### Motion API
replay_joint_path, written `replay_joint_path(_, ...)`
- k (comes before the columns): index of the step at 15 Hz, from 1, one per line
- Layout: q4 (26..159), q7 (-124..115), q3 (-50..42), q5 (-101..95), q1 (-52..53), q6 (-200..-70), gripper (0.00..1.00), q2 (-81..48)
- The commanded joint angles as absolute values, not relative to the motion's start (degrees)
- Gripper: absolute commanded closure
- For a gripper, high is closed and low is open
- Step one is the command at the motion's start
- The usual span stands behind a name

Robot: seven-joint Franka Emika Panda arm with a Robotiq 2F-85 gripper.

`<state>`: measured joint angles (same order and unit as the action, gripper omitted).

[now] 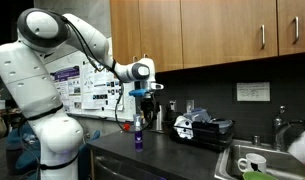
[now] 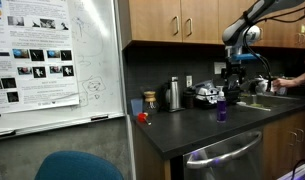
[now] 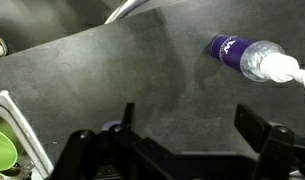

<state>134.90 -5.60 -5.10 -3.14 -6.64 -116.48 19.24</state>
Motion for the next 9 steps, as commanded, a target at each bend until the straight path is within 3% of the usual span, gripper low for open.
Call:
replay_joint_path(1, 138.7, -4.3, -4.7, -5.0, -6.9, -117.7, 0.00, 22.9)
replay_joint_path(9, 143.6, -4.6, -3.8, -8.3, -6.9, -119.4, 0.00, 25.2)
